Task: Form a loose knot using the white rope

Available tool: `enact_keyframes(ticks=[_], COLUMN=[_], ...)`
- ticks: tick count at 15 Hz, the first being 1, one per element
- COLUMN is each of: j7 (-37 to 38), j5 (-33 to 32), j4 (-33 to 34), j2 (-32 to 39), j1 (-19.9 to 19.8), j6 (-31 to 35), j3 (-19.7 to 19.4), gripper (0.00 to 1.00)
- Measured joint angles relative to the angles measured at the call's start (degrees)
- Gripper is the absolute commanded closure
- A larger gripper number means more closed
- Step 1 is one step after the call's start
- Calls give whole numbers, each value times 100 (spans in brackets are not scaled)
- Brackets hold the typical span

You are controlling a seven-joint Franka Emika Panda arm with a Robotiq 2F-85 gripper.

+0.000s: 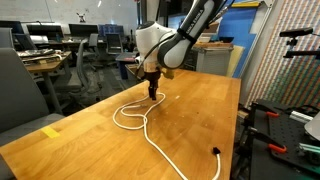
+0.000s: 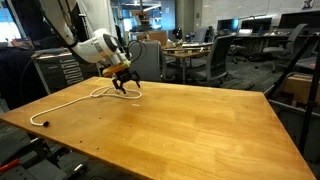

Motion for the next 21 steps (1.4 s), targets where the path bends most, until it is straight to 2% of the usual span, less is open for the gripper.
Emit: enact_keyframes(ticks=[3, 4, 5, 8, 11, 13, 16, 18, 21], j7=[-74, -122, -173, -370, -651, -828, -1030, -1174, -1376], j5=[35, 65, 97, 270, 570, 757, 1029, 1291, 1641], j4=[-1, 3, 7, 8, 26, 73, 129, 146, 149], j2=[113, 132, 145, 154, 149, 136, 123, 105, 87], j1=[-362, -478, -580, -836, -1097, -1268, -1517, -1694, -1909], j6=[-5, -5, -5, -5, -6, -29, -38, -53, -91], j3=[25, 55, 86, 195, 388, 475, 593, 721, 942], gripper=[0, 10, 26, 51, 72, 82, 87, 79, 80])
